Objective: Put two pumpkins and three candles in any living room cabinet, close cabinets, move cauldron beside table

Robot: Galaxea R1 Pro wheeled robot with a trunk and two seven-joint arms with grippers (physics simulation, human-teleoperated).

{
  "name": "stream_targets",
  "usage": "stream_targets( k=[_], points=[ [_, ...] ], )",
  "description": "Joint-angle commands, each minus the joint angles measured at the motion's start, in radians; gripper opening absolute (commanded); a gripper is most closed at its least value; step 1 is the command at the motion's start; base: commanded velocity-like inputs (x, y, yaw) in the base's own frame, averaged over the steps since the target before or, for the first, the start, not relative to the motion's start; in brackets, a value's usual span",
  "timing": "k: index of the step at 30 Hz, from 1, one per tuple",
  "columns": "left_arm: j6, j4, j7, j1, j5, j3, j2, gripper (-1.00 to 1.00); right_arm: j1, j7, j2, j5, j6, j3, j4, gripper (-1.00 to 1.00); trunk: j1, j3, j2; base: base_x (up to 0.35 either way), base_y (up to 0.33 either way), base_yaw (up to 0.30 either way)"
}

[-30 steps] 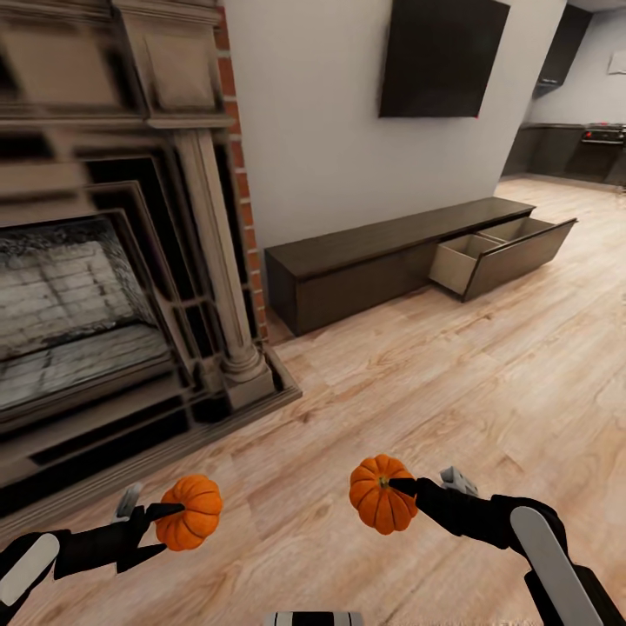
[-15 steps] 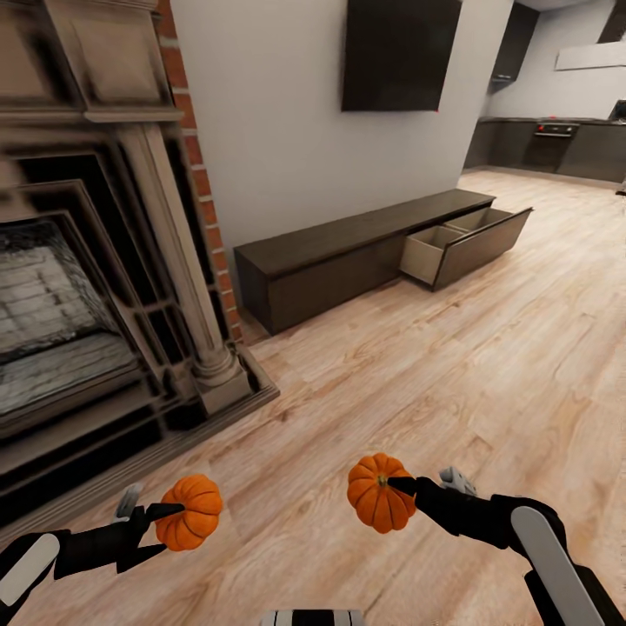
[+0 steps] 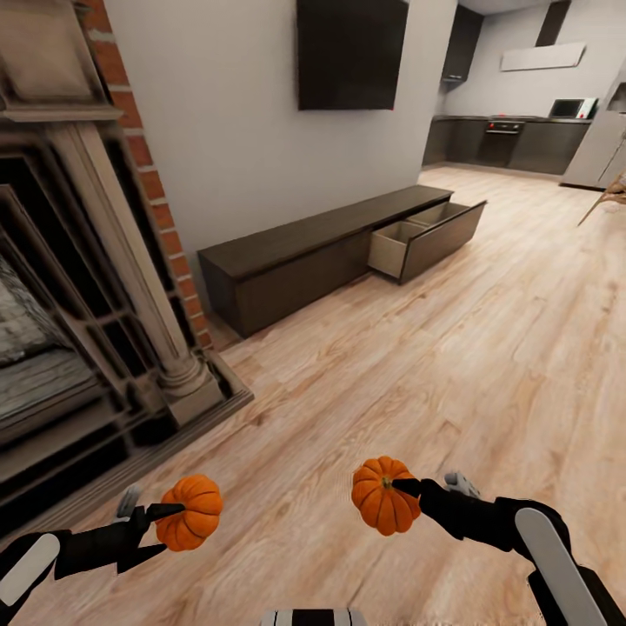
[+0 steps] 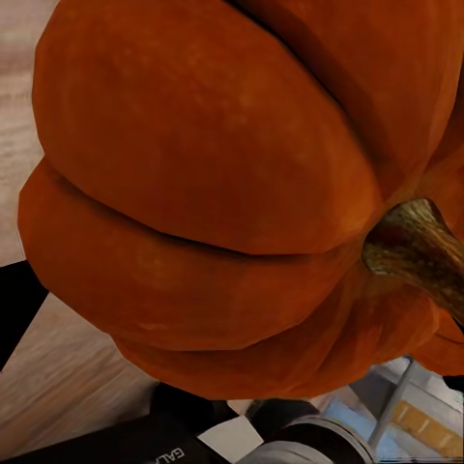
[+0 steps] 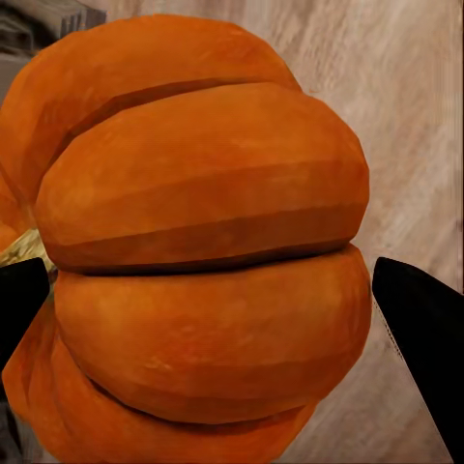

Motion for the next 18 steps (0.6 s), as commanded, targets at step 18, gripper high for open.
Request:
stream_targets(
  k=[18],
  points=[
    [-0.005, 0.0, 0.004, 0.0, 0.0, 0.001, -0.001, -1.0, 0.0, 0.026, -0.001, -0.008, 0.002, -0.025, 0.013, -1.0, 0.0, 0.008, 0.0, 0.0, 0.0, -0.253]
  ],
)
